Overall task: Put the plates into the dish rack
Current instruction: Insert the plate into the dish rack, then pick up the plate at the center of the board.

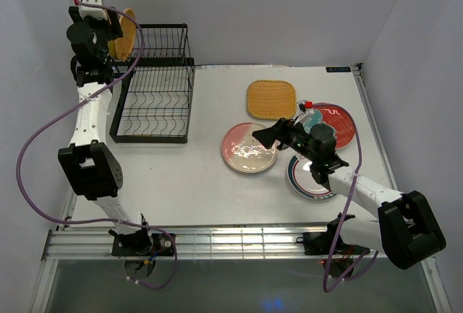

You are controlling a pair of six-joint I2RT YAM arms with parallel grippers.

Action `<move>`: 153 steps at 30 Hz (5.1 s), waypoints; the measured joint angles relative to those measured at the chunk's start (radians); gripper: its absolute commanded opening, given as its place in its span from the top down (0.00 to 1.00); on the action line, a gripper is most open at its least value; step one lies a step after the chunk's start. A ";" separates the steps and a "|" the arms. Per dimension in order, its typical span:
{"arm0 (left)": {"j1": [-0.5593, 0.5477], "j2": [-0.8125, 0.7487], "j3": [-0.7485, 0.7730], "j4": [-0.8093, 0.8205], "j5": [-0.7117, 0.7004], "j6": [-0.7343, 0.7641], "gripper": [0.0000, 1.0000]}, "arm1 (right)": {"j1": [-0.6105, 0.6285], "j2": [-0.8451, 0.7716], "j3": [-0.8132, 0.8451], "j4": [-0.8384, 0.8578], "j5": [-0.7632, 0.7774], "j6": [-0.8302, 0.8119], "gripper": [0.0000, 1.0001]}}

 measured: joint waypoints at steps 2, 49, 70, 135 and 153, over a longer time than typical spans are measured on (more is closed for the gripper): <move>0.000 -0.037 -0.010 0.023 0.013 -0.021 0.32 | 0.000 0.000 0.000 -0.003 0.000 0.000 0.05; -0.029 0.300 0.453 -0.477 0.143 -0.077 0.18 | 0.000 0.017 0.003 -0.007 -0.007 0.000 0.05; -0.033 0.303 0.434 -0.472 0.157 -0.107 0.02 | 0.000 0.017 0.007 -0.007 -0.007 0.000 0.05; -0.505 -0.232 -0.924 0.206 0.288 -0.525 0.02 | -0.049 0.243 0.240 -0.492 0.512 0.274 0.02; -0.502 -0.282 -0.949 0.213 0.189 -0.555 0.02 | -0.051 0.489 0.365 -0.522 0.669 0.562 0.02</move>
